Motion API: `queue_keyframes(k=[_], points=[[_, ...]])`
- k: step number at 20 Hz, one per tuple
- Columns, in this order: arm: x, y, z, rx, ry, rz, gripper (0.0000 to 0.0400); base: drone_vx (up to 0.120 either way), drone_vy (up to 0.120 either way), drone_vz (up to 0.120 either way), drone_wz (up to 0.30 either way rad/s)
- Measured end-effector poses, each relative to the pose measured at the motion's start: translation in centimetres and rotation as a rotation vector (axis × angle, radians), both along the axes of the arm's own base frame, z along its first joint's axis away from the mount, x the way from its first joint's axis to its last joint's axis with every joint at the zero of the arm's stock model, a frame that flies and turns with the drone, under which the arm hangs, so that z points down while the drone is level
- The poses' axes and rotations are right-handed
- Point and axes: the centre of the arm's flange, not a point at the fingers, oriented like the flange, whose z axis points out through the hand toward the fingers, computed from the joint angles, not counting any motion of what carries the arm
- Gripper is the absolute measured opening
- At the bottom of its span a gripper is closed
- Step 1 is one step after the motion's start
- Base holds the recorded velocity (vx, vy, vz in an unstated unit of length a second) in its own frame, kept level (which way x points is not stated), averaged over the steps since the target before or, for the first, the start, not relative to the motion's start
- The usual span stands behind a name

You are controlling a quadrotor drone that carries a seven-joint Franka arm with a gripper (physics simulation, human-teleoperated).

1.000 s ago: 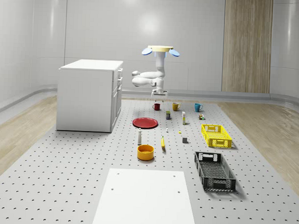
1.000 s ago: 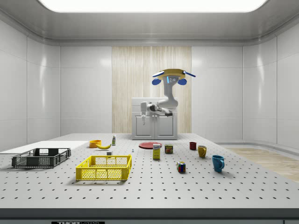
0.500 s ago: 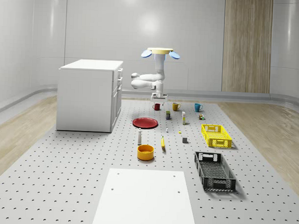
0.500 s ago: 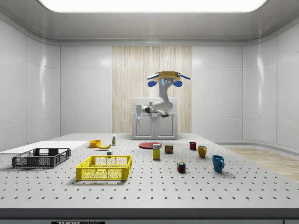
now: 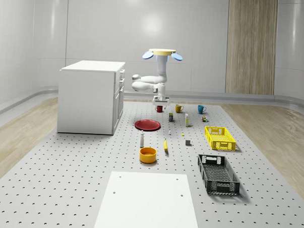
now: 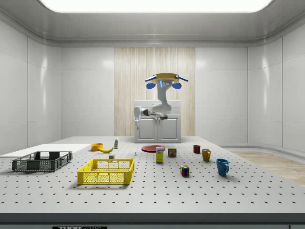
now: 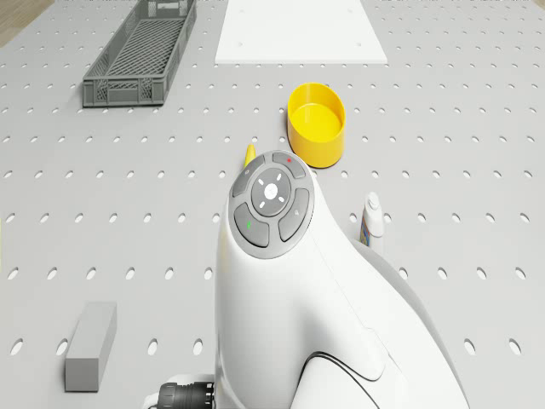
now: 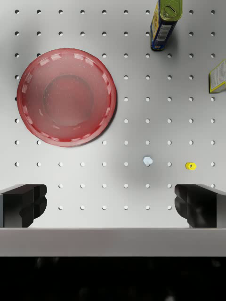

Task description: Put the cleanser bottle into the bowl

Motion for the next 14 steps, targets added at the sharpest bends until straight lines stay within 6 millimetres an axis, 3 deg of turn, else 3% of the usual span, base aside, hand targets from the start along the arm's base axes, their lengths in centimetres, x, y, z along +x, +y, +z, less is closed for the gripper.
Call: queue_keyframes(k=[4,8,14], points=[[0.00,0.00,0.00,0.000,0.000,0.000,0.0400,0.120,0.000,-0.030,0.000],[0.00,0.00,0.00,0.000,0.000,0.000,0.0400,0.120,-0.090,0.000,0.000],[0.00,0.00,0.00,0.000,0.000,0.000,0.0400,0.120,0.000,-0.040,0.000]])
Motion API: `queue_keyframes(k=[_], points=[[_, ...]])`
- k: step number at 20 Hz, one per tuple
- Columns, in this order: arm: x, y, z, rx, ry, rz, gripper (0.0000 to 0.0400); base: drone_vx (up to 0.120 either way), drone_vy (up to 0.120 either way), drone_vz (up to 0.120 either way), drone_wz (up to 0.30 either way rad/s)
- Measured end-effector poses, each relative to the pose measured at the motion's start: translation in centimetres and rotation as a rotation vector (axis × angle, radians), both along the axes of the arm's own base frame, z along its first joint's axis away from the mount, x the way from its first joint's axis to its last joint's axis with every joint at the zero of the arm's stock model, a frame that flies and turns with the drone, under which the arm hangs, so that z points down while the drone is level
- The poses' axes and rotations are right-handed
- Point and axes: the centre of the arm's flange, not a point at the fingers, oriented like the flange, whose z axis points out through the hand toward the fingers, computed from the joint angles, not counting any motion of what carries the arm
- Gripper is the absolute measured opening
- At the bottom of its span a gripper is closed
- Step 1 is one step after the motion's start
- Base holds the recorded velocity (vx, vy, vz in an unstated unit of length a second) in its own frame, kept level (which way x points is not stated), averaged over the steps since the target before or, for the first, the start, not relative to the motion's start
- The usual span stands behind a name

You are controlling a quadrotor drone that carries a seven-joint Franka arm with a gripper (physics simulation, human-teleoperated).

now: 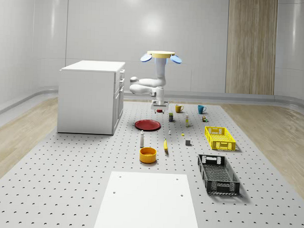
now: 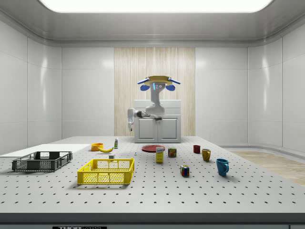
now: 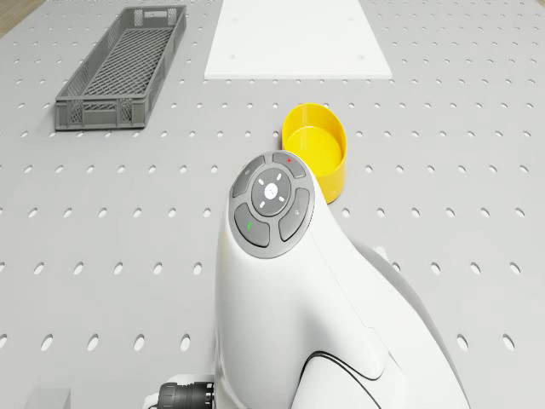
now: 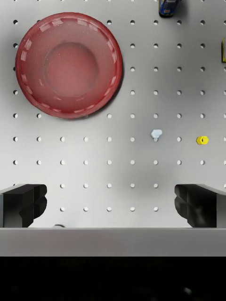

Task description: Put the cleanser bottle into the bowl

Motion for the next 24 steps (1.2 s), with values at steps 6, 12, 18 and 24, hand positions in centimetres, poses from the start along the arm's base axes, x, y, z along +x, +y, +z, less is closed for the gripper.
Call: queue_keyframes(k=[6,12,18,24], points=[[0.00,0.00,0.00,0.000,0.000,0.000,0.0400,0.120,-0.040,0.000,0.000],[0.00,0.00,0.00,0.000,0.000,0.000,0.0400,0.120,-0.033,0.000,0.000],[0.00,0.00,0.00,0.000,0.000,0.000,0.0400,0.120,-0.027,0.000,0.000],[0.00,0.00,0.00,0.000,0.000,0.000,0.0400,0.120,-0.020,-0.080,0.000]])
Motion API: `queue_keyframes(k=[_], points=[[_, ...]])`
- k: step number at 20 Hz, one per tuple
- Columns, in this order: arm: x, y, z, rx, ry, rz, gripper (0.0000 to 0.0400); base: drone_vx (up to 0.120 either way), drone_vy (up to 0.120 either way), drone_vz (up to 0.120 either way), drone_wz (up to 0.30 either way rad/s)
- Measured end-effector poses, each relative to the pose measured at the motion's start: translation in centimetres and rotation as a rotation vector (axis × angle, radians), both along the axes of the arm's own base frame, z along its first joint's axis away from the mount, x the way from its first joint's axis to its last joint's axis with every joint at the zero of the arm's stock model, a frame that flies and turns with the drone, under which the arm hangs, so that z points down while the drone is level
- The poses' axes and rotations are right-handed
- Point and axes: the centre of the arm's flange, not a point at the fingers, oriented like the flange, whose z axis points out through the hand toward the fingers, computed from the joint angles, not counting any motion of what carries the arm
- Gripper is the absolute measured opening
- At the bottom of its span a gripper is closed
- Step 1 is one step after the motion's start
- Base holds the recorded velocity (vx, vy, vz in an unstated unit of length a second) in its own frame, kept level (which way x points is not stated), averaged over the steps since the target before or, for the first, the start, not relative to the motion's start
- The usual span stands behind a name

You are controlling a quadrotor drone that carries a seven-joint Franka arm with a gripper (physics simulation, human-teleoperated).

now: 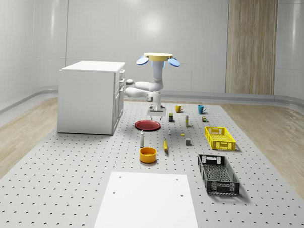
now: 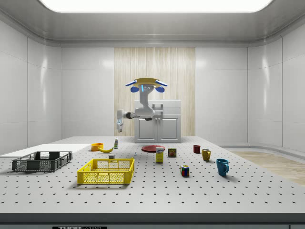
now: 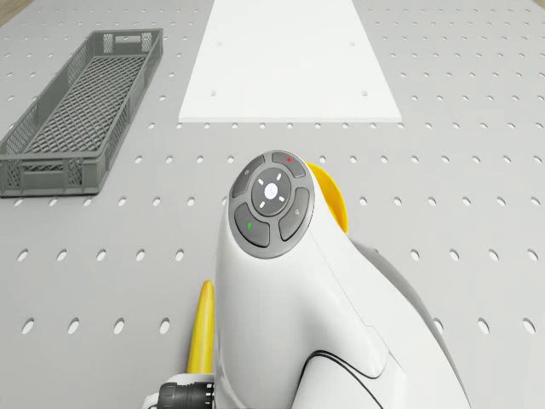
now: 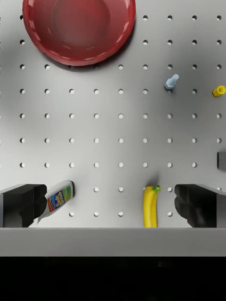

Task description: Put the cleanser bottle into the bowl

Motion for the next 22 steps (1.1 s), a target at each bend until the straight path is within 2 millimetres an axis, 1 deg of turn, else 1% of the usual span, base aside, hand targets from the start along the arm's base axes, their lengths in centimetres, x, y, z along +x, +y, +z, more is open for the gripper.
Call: queue_keyframes(k=[1,5,10,15,22], points=[[0.0,0.0,0.0,0.000,0.000,0.000,0.0400,0.120,0.000,-0.120,0.000],[0.0,0.0,0.0,0.000,0.000,0.000,0.0400,0.120,-0.120,-0.010,0.000],[0.0,0.0,0.0,0.000,0.000,0.000,0.0400,0.112,0.000,0.000,0.000],[0.0,1.2,0.0,0.000,0.000,0.000,0.0400,0.000,0.000,0.000,0.000],[0.0,4.4,0.0,0.000,0.000,0.000,0.0400,0.000,0.000,0.000,0.000]])
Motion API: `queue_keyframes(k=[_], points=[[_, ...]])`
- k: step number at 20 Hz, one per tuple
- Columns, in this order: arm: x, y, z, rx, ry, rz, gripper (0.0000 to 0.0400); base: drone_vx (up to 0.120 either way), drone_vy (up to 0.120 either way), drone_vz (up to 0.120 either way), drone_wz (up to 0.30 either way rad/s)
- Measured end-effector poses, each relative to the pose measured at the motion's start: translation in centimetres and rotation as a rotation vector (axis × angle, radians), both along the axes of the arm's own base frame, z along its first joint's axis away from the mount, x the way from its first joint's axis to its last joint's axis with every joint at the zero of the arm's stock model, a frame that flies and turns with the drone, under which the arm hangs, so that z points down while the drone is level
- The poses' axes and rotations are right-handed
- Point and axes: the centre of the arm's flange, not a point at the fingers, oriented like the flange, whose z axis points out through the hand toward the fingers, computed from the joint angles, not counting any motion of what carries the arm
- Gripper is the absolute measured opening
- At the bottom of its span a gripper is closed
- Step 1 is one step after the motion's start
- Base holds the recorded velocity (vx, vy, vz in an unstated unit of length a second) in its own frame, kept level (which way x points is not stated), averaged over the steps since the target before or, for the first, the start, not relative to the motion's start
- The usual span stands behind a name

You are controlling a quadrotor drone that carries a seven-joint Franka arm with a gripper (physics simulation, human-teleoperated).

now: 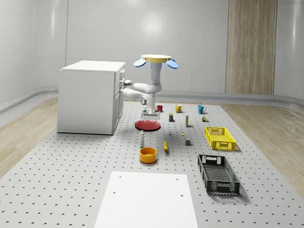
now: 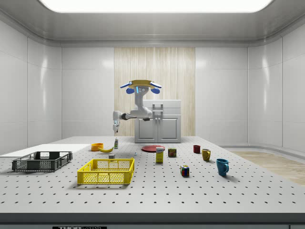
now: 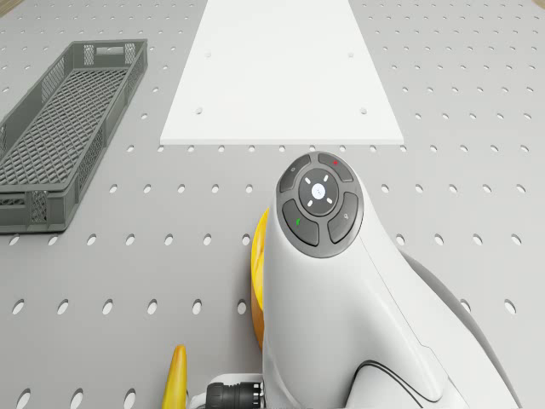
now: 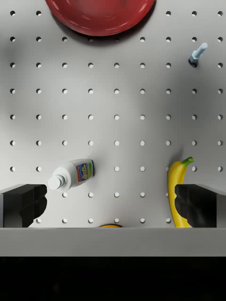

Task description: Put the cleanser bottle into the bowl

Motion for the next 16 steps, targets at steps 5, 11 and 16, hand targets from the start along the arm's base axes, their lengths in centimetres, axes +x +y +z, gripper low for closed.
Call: queue_keyframes(k=[5,11,16], points=[[0.0,2.1,0.9,0.000,0.000,0.000,0.0400,0.000,0.000,0.000,0.000],[0.0,3.1,2.6,0.000,0.000,0.000,0.0400,0.000,0.000,0.000,0.000],[0.0,3.8,4.0,0.000,0.000,0.000,0.0400,0.000,0.000,0.000,0.000]])
